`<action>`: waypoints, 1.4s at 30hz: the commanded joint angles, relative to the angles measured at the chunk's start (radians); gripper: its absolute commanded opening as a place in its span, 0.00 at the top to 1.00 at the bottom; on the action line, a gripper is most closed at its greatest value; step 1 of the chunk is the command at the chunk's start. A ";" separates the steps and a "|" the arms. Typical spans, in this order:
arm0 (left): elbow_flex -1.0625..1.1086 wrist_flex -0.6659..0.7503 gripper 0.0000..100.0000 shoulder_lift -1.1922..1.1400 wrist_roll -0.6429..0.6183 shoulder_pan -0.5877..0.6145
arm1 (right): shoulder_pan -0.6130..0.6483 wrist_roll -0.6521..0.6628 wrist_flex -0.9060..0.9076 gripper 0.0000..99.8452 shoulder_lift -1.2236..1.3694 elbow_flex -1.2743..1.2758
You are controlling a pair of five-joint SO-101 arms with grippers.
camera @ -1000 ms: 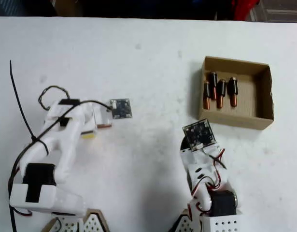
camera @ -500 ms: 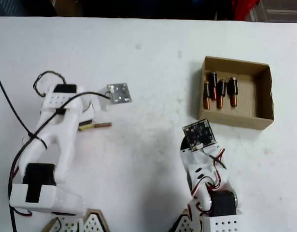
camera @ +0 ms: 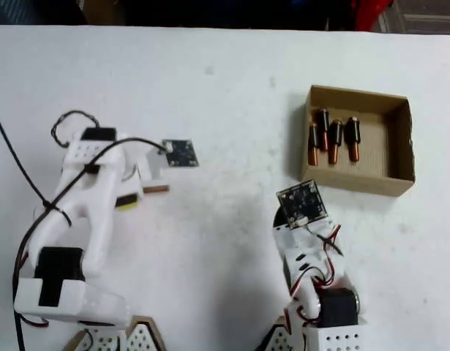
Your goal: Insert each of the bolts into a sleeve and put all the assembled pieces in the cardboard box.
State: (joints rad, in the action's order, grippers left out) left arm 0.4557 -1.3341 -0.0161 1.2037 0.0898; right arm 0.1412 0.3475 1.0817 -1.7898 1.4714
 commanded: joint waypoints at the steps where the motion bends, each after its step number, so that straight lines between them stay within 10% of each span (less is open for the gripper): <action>1: 0.068 0.130 0.98 0.004 -0.008 0.013 | -0.008 -0.002 -0.024 0.98 -0.012 -0.006; 16: 0.081 0.224 0.98 -0.067 -0.006 0.077 | -0.008 -0.002 -0.024 0.98 -0.012 -0.005; 30: -0.347 0.123 0.98 -0.387 -0.020 0.084 | -0.008 -0.002 -0.022 0.98 -0.012 -0.005; 42: -0.457 0.127 0.98 -0.397 -0.724 0.062 | -0.008 -0.002 -0.024 0.98 -0.012 -0.005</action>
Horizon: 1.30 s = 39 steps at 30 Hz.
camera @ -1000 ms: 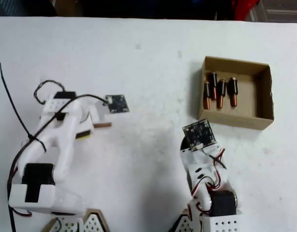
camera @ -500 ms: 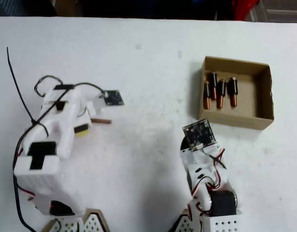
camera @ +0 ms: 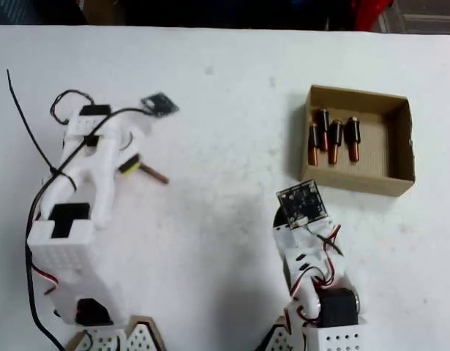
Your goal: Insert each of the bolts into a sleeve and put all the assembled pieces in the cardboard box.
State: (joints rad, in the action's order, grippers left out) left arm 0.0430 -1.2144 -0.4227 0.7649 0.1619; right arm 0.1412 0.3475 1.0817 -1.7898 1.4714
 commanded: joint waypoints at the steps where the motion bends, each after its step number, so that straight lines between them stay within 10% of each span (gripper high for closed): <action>1: -0.044 0.008 0.98 0.012 -0.351 -0.016 | -0.008 -0.002 -0.024 0.98 -0.012 -0.005; 30: -0.046 0.008 0.98 0.016 -1.237 -0.120 | -0.008 -0.002 -0.024 0.98 -0.012 -0.005; 39: -0.046 0.011 0.98 0.018 -1.255 -0.119 | -0.008 -0.002 -0.024 0.98 -0.012 -0.005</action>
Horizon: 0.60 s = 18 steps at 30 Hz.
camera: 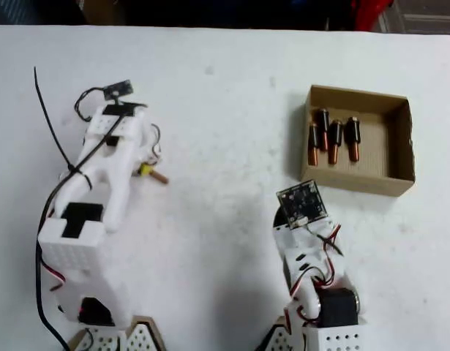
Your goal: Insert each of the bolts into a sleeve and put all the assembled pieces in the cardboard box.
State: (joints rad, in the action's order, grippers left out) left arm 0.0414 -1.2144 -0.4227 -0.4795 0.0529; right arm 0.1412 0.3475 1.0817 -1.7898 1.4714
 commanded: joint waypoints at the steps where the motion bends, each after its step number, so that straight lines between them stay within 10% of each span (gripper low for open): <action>1: -0.044 0.011 0.98 0.018 -0.011 -0.010 | -0.008 -0.002 -0.024 0.98 -0.012 -0.005; 18: -0.083 -0.018 0.84 0.051 -0.097 0.036 | -0.008 -0.002 -0.024 0.98 -0.012 -0.005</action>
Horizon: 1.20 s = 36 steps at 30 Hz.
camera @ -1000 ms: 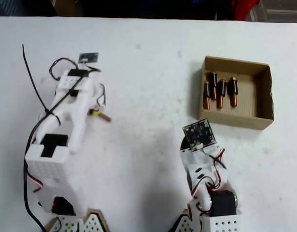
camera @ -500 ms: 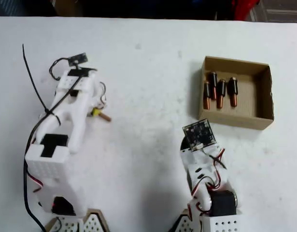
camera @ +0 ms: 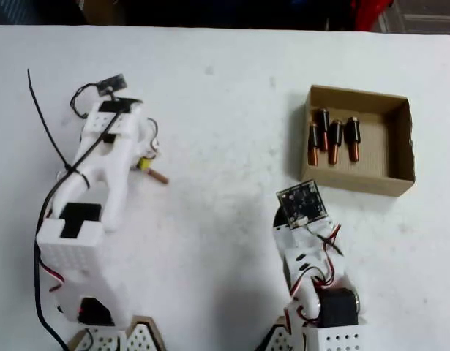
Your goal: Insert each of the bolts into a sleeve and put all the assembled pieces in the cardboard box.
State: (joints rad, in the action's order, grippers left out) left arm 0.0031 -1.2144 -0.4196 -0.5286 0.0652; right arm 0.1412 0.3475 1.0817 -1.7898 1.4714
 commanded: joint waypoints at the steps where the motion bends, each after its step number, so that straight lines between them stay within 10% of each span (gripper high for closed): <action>1: -0.044 -0.018 0.80 0.039 -0.058 0.025 | -0.008 -0.002 -0.024 0.98 -0.012 -0.005; 7: -0.049 -0.015 0.66 -0.031 -0.089 0.025 | -0.008 -0.002 -0.024 0.98 -0.012 -0.005; 36: -0.046 0.037 0.66 -0.104 -0.204 0.061 | -0.008 -0.002 -0.024 0.98 -0.012 -0.005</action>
State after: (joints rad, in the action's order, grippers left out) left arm -0.0077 -1.1945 -0.5255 -0.7173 0.1649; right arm 0.1412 0.3475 1.0817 -1.7898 1.4714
